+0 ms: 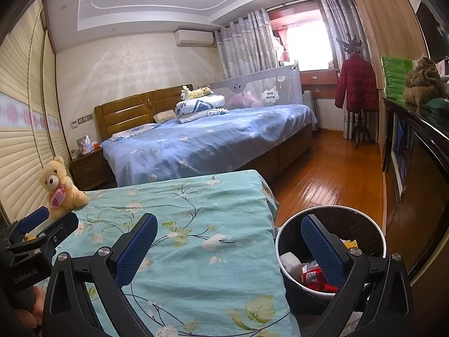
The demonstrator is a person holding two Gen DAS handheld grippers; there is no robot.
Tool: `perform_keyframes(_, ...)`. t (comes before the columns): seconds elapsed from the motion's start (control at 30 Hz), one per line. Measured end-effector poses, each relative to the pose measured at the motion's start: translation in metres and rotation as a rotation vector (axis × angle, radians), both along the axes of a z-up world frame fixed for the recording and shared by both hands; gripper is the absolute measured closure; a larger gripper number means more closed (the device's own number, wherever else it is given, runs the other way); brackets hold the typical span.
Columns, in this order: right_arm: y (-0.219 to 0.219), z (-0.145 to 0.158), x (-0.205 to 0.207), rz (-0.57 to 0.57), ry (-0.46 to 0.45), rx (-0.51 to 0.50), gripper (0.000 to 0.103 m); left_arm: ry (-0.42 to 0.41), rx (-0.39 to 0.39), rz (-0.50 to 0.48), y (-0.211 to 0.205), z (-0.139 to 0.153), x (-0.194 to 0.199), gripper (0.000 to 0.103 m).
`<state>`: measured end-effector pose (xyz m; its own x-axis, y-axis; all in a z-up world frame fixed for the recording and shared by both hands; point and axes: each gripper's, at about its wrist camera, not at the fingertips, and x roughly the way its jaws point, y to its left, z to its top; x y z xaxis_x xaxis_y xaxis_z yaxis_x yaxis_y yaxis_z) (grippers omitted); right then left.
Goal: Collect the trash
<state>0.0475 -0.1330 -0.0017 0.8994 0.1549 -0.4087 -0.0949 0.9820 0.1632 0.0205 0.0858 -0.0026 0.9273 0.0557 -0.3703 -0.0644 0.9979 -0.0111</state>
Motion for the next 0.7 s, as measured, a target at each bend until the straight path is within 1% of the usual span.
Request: perform_keyframes(0.7, 0.0035, 0.0008, 0.0002, 0.006, 0.005, 0.000, 0.000, 0.000, 0.001, -0.003, 0.0020, 0.0006, 0.0008, 0.001)
